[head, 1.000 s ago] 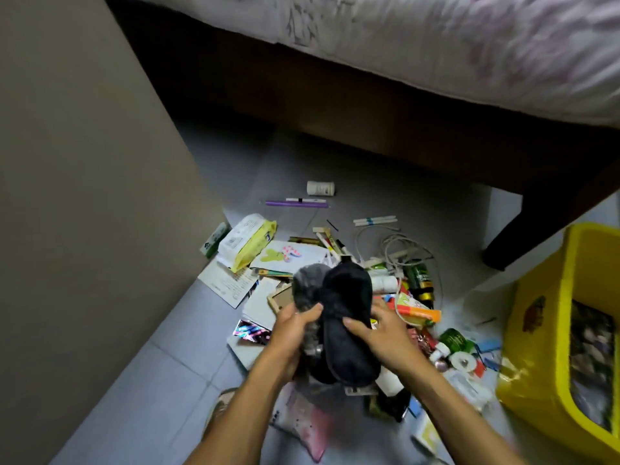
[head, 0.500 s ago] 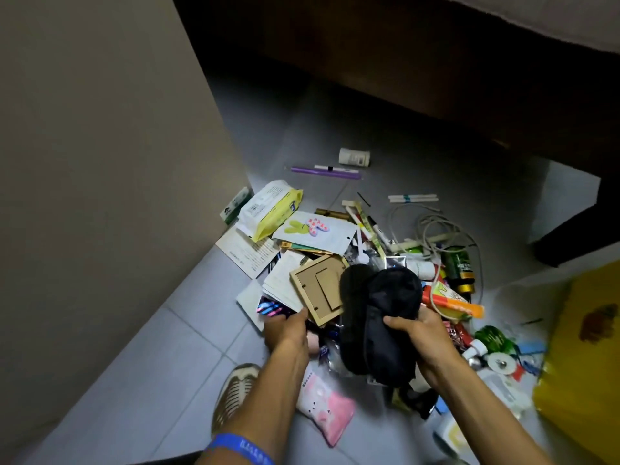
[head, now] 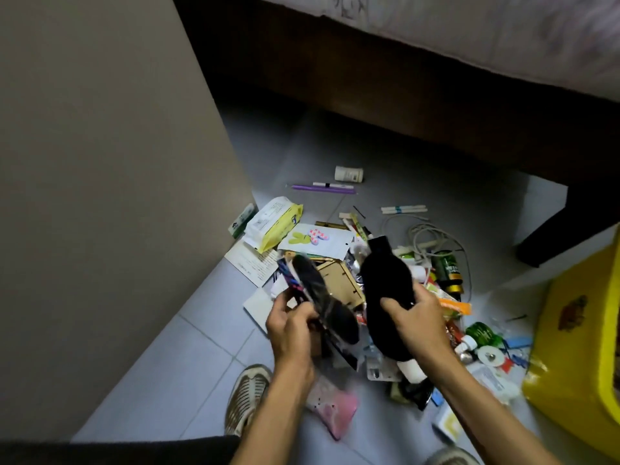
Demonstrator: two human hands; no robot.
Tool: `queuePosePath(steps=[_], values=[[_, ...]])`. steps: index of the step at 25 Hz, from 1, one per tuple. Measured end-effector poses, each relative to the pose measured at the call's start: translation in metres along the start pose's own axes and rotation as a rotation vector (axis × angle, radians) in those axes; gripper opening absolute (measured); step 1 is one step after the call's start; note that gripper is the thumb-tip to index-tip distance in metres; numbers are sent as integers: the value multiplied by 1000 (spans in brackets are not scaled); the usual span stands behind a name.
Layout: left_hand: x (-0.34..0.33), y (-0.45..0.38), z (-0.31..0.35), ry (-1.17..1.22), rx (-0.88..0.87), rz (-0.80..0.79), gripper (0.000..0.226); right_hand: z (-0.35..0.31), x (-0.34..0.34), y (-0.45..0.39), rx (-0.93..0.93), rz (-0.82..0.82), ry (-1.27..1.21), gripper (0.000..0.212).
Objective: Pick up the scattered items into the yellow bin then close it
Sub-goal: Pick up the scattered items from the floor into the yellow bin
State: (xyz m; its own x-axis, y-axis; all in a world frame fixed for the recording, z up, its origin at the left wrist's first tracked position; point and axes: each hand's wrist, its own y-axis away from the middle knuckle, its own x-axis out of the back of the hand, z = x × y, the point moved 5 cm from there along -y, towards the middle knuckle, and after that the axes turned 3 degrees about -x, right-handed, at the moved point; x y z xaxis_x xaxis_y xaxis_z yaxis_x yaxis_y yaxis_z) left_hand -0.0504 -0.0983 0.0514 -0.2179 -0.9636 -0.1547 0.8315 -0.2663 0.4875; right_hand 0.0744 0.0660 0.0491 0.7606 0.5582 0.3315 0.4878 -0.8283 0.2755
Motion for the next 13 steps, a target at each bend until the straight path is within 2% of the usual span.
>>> queuePosePath(steps=[2,4,5,7,9,11,13], values=[[-40,23,16,-15,-21,-231,47,-22,-15,9,36,-180,-40,24],[-79,44,24,-67,-46,-434,41,-33,-2,21,-62,-300,-406,20],[-99,55,25,-93,-64,-533,34,-33,17,25,-110,-276,-559,26],[-144,85,20,-173,-101,-749,32,-24,70,32,-116,-119,-638,36],[-180,118,11,-255,-140,-877,37,-13,126,44,-103,136,-477,25],[-209,152,-5,-268,-127,-913,35,0,197,65,-100,418,-383,22],[-228,173,-21,-274,-140,-878,30,15,272,93,-95,708,-361,16]])
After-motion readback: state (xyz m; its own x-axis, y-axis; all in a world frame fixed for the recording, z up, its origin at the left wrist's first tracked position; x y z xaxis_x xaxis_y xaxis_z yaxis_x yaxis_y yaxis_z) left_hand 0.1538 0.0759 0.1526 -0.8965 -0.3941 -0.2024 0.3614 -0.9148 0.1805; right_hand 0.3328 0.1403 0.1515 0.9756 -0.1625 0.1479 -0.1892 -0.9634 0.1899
